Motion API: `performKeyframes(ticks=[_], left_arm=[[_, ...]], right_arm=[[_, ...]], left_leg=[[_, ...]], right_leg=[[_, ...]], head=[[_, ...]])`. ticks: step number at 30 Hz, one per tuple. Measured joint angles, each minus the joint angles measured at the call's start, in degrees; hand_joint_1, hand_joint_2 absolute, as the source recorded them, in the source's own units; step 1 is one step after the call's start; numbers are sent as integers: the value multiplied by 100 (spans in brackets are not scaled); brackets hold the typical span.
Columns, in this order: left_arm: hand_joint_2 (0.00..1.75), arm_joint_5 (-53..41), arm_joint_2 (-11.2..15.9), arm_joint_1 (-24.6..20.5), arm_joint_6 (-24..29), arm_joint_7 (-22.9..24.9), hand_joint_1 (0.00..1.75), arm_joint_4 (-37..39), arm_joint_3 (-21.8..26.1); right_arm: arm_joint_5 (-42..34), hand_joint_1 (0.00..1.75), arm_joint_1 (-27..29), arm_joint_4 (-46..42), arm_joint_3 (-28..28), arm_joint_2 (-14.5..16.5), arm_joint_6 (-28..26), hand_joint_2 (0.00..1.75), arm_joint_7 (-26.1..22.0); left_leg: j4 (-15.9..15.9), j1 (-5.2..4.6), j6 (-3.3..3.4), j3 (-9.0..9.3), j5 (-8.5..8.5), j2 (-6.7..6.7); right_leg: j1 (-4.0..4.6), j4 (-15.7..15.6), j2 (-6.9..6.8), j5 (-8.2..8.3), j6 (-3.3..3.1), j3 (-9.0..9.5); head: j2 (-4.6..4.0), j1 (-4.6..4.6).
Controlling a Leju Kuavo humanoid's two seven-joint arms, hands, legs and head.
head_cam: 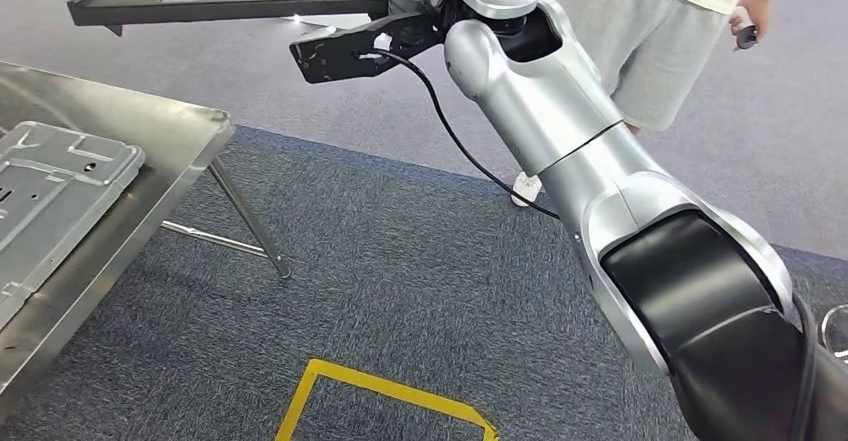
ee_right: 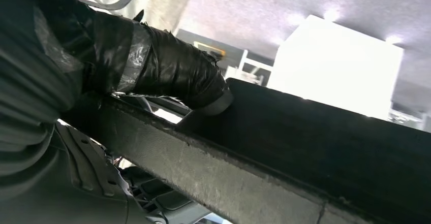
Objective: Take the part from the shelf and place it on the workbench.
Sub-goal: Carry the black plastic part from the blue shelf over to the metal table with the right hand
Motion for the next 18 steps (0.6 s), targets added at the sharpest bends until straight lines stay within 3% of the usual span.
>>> performKeyframes(ticks=[2, 3, 4, 6, 8, 10, 11, 13, 15, 17, 18], left_arm=[[175, -3, 1, 6, 5, 2, 0, 0, 0], [175, -4, 1, 14, 8, 5, 0, 0, 0], [175, -5, 1, 23, 10, 7, 0, 1, 0], [175, -6, 2, 29, 20, 13, 0, 1, 0], [175, -6, 2, 19, 30, 26, 0, 1, 0], [175, -5, 3, 13, 36, 39, 0, 1, 0], [175, -5, 3, 14, 37, 41, 0, 1, 0], [175, -5, 3, 20, 40, 44, 0, 1, 0], [175, -5, 3, 19, 43, 48, 0, 1, 0], [175, -6, 4, 15, 46, 62, 0, 1, 0], [175, -6, 6, 15, 49, 75, 0, 1, 1]], right_arm=[[-10, 175, -10, 21, 1, 8, 0, 175, -12], [-14, 175, -14, 27, 2, 20, -1, 175, -16], [-16, 175, -17, 31, 2, 33, -1, 175, -20], [-26, 175, -35, 34, 2, 54, -3, 175, -28], [-44, 175, -57, 37, 3, 62, -2, 175, -37], [-58, 175, -63, 49, 9, 64, 0, 175, -43], [-61, 175, -62, 56, 14, 66, 0, 175, -47], [-64, 175, -67, 63, 23, 73, -1, 175, -54], [-65, 175, -79, 65, 27, 76, -1, 175, -55], [-65, 175, -87, 68, 34, 79, 0, 175, -55], [-65, 175, -90, 70, 42, 81, 1, 175, -55]], left_leg=[[32, 32, -79, -75, 13, -124], [19, 48, -121, -98, 34, -190], [20, 55, -154, -115, 39, -173], [224, 36, -212, -222, -84, 109], [876, 40, -262, -531, -412, 461], [1510, 64, -293, -852, -639, 558], [1558, 69, -299, -878, -606, 570], [1021, 69, -292, -582, -289, 643], [272, 22, -246, -164, -38, 855], [-25, -40, -168, -13, -5, 938], [-41, -57, -124, -15, 2, 872]], right_leg=[[18, -138, 138, 9, -17, 51], [21, -162, 76, 28, -44, 62], [24, -200, -1, 47, -76, 81], [5, -279, -157, 82, -143, 134], [31, -308, -323, 81, -182, 163], [54, -306, -501, 62, -196, 171], [59, -305, -588, 50, -197, 177], [63, -303, -741, 17, -183, 207], [82, -301, -861, -26, -144, 241], [103, -307, -955, -58, -97, 262], [103, -315, -1004, -68, -72, 277]], head=[[0, 2], [0, 3], [0, 4], [0, -19], [0, -42], [0, -42], [0, -42], [0, -42], [0, -40], [0, -37], [0, -36]])
